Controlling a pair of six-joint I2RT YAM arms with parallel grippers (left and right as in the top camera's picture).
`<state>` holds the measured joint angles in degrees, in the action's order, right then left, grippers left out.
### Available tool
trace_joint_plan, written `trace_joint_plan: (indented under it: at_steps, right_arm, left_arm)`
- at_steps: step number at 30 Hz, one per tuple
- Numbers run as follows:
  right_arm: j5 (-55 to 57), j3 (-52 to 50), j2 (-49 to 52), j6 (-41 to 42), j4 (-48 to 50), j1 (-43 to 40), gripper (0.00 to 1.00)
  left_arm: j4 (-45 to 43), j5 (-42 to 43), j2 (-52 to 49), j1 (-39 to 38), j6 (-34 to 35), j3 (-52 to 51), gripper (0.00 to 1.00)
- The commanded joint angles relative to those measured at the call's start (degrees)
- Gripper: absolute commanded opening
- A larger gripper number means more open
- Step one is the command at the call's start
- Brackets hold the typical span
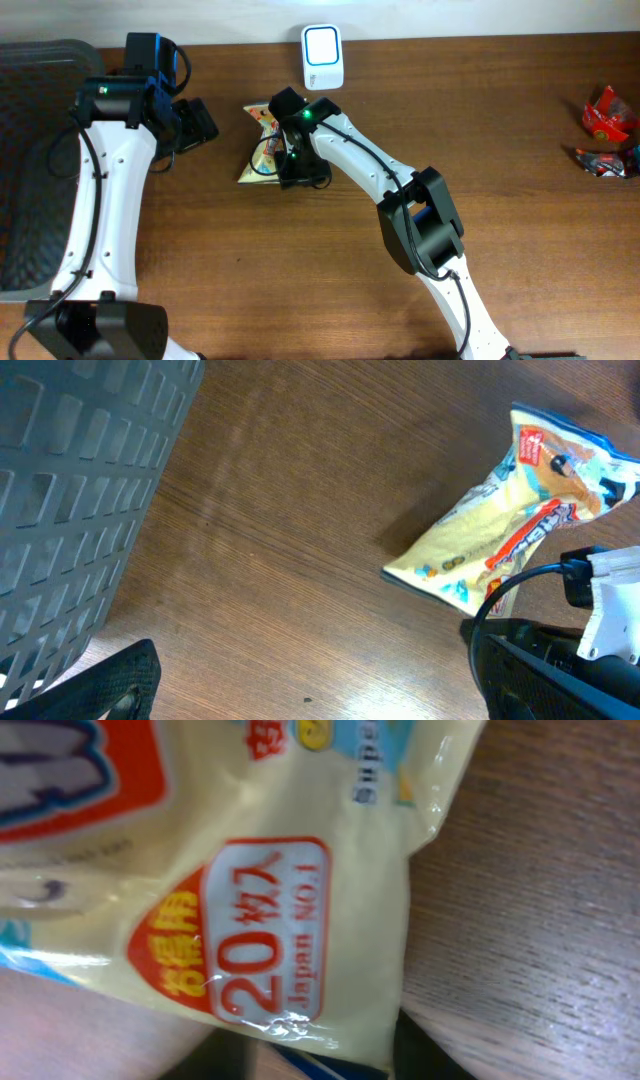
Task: Scan the item barcode
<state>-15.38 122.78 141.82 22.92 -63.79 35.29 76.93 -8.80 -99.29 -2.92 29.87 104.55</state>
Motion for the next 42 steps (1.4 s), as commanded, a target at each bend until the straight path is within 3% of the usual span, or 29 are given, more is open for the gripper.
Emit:
trace_joint_plan:
  at_steps: [1, 6, 9, 10, 11, 12, 17, 23, 24, 25, 26, 28, 30, 32, 39, 40, 41, 42]
  right_arm:
    - [2.0, -0.4, -0.6, -3.9, 0.2, -0.1, 0.04]
    - [19.8, 0.1, -3.7, -3.0, -8.1, -2.1, 0.04]
    - [15.4, 0.2, -8.1, -3.0, -10.5, -4.2, 0.06]
    - [11.5, 0.2, -8.4, -3.0, -9.4, -4.6, 0.34]
    - [7.9, 0.1, -8.3, -3.0, -7.8, -4.7, 0.8]
    - [4.8, 0.1, -7.7, -3.0, -6.0, -4.9, 0.93]
    - [-8.1, 0.1, -3.3, -2.5, 2.6, -5.0, 0.94]
    - [-8.2, -1.6, 0.2, 0.1, 6.7, -4.5, 0.89]
    - [-8.2, -2.8, 0.4, 0.1, 8.2, -4.4, 0.84]
    - [-8.2, -4.5, 0.4, 0.1, 10.3, -4.2, 0.73]
    - [-8.1, -6.5, 0.4, 0.1, 12.6, -4.2, 0.41]
    - [-5.1, -7.3, 0.4, 0.1, 13.0, -4.6, 0.04]
    - [-3.1, -7.2, -0.4, 0.1, 11.3, -5.2, 0.04]
    - [2.8, -5.5, -3.4, -1.0, 3.0, -6.9, 0.04]
    - [15.9, -4.2, -10.9, -24.2, -22.7, -9.0, 0.04]
    - [24.3, -4.2, -10.9, -24.3, -23.2, -9.0, 0.1]
    - [31.7, -4.2, -10.9, -21.0, -23.2, -9.2, 0.36]
    - [38.6, -4.2, -10.9, -16.8, -23.3, -9.6, 0.72]
  left_arm:
    - [0.0, 0.0, -0.1, 0.1, 0.5, 0.1, 0.99]
    - [0.0, 0.0, -0.1, 0.1, 0.5, 0.1, 0.99]
    - [0.0, 0.0, -0.1, 0.1, 0.5, 0.1, 0.99]
    - [0.0, 0.0, -0.1, 0.1, 0.5, 0.1, 0.99]
    - [0.0, 0.0, -0.1, 0.1, 0.5, 0.1, 0.99]
    - [0.0, 0.0, -0.1, 0.1, 0.5, 0.1, 0.99]
    - [0.0, 0.0, -0.1, 0.1, 0.5, 0.1, 0.99]
    - [0.0, 0.0, -0.1, 0.1, 0.5, 0.1, 0.99]
    - [0.0, 0.0, -0.1, 0.1, 0.5, 0.1, 0.99]
    - [0.0, 0.0, -0.1, 0.1, 0.5, 0.1, 0.99]
    - [0.0, 0.0, -0.1, 0.1, 0.5, 0.1, 0.99]
    - [0.0, 0.0, -0.1, 0.1, 0.5, 0.1, 0.99]
    - [0.0, 0.0, -0.1, 0.1, 0.5, 0.1, 0.99]
    - [0.0, 0.0, -0.1, 0.1, 0.5, 0.1, 0.99]
    - [0.0, 0.0, -0.1, 0.1, 0.5, 0.1, 0.99]
    - [0.0, 0.0, -0.1, 0.1, 0.5, 0.1, 0.99]
    - [0.0, 0.0, -0.1, 0.1, 0.5, 0.1, 0.99]
    - [0.0, 0.0, -0.1, 0.1, 0.5, 0.1, 0.99]
